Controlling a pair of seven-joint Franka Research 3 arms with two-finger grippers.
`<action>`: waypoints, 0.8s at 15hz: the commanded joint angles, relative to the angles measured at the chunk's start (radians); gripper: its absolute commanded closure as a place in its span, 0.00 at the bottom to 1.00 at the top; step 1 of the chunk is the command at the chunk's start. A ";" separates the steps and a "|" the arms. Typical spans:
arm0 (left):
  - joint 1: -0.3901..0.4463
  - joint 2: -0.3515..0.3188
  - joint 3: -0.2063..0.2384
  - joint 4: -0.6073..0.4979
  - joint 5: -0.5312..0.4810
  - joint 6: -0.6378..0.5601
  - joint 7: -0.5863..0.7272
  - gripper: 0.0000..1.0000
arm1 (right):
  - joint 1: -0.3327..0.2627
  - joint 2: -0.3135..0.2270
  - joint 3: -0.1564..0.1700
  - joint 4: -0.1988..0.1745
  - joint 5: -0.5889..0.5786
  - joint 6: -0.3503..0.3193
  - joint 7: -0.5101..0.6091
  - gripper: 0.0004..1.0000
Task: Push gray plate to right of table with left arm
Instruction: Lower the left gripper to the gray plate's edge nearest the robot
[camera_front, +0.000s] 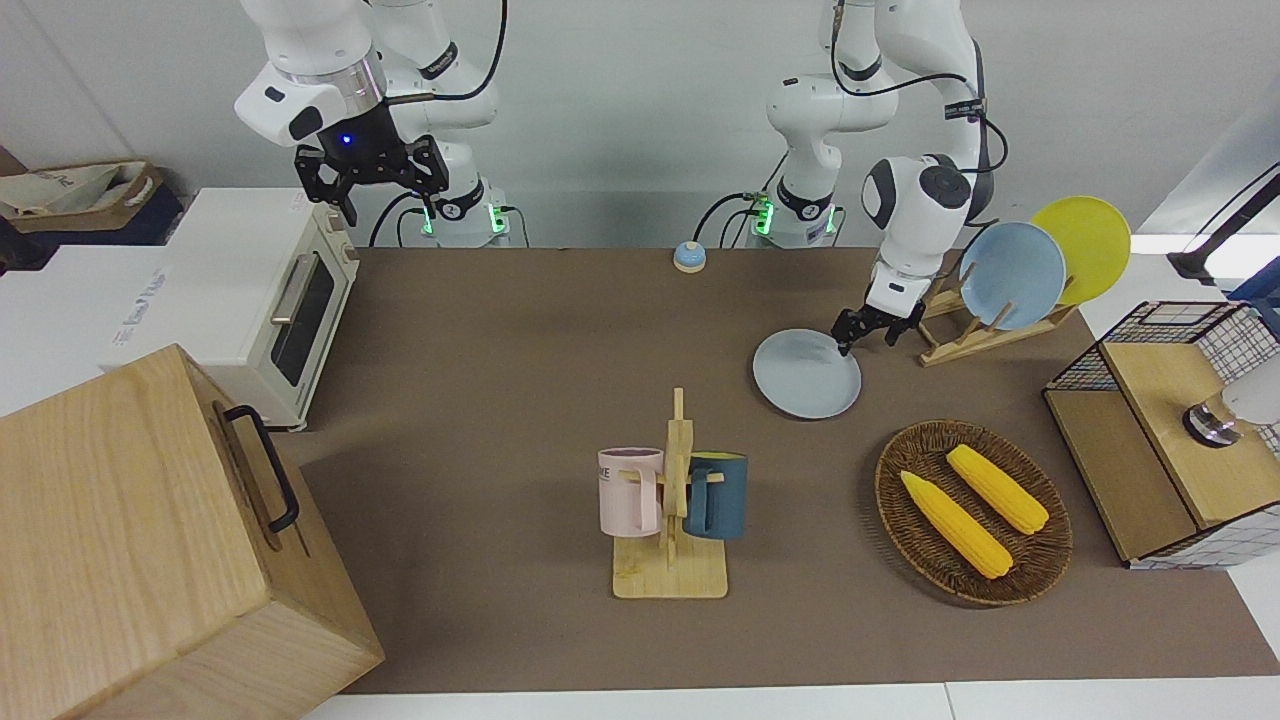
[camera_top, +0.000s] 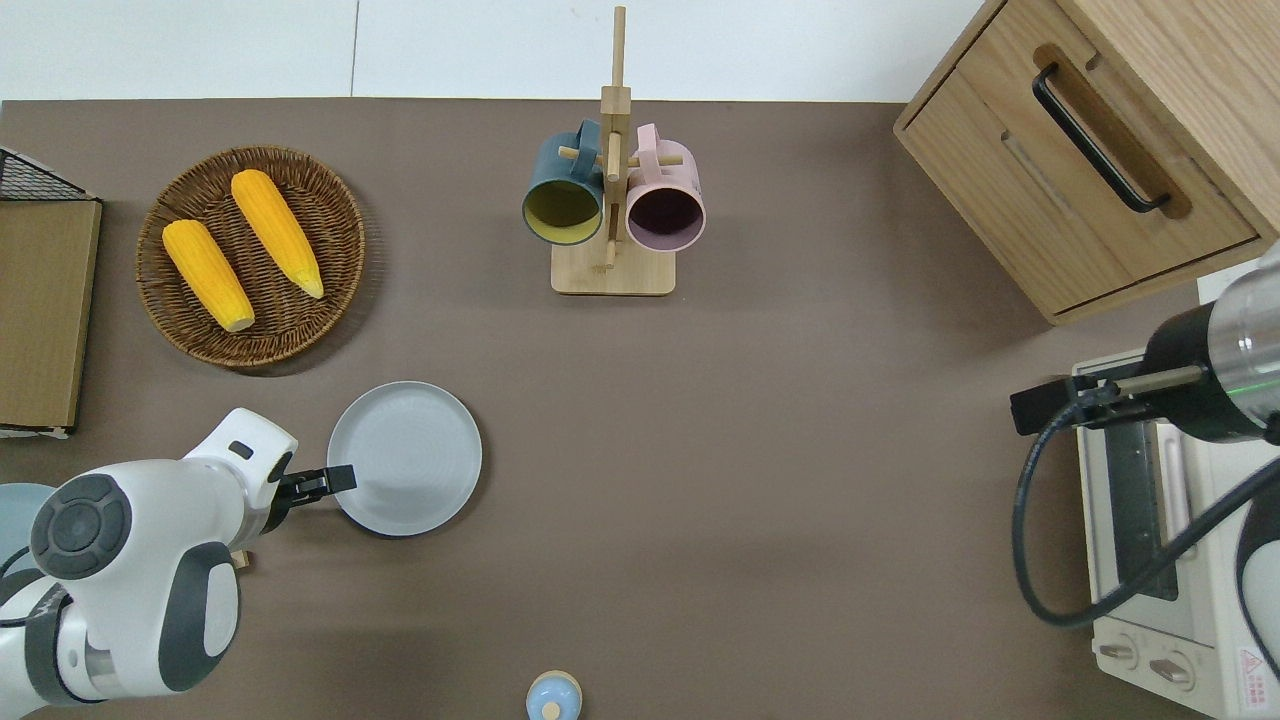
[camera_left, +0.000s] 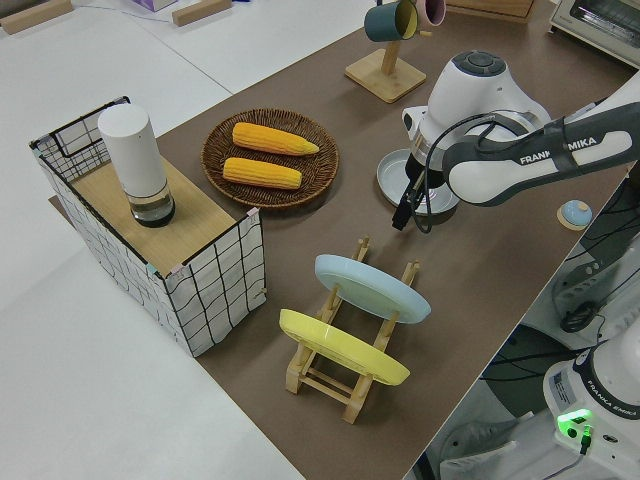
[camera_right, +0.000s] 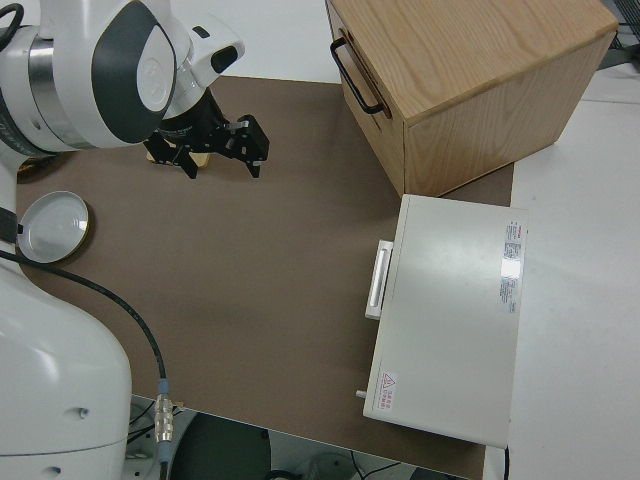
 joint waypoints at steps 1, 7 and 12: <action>-0.030 0.018 0.006 -0.023 0.010 0.052 -0.021 0.00 | -0.020 -0.003 0.013 0.008 0.010 -0.014 0.002 0.02; -0.035 0.052 0.006 -0.037 0.010 0.098 -0.021 0.00 | -0.020 -0.003 0.013 0.008 0.010 -0.014 0.002 0.02; -0.035 0.053 0.006 -0.037 0.010 0.097 -0.020 0.09 | -0.020 -0.003 0.013 0.008 0.010 -0.014 0.002 0.02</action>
